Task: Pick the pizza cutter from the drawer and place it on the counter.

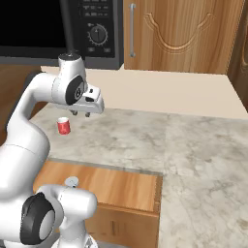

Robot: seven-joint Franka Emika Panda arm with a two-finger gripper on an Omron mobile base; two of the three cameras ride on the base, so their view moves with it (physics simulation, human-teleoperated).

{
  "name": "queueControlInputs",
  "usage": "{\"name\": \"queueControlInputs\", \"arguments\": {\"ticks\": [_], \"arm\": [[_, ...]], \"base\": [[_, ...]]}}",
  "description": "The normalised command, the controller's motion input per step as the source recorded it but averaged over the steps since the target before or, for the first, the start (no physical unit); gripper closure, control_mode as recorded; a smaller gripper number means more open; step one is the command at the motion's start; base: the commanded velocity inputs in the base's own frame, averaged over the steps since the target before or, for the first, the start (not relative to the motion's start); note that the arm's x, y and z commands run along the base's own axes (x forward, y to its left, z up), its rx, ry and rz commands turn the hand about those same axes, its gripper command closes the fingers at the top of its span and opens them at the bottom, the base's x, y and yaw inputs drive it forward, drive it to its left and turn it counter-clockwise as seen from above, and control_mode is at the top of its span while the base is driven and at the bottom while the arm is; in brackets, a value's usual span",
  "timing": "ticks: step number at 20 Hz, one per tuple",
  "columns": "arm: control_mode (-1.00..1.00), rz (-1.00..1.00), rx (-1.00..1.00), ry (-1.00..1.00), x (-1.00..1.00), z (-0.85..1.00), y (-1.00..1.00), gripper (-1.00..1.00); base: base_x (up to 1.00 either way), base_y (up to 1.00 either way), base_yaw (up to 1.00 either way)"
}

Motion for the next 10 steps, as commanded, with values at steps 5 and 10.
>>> {"name": "queueControlInputs", "arguments": {"ticks": [5, 10], "arm": [[1.00, 0.00, 0.00, 0.00, 0.00, 0.00, 0.00, -1.00], [1.00, 0.00, 0.00, 0.00, 0.00, 0.00, 0.00, -1.00]], "base": [[-0.05, 0.00, 0.00], [-0.38, 0.00, 0.00]]}}
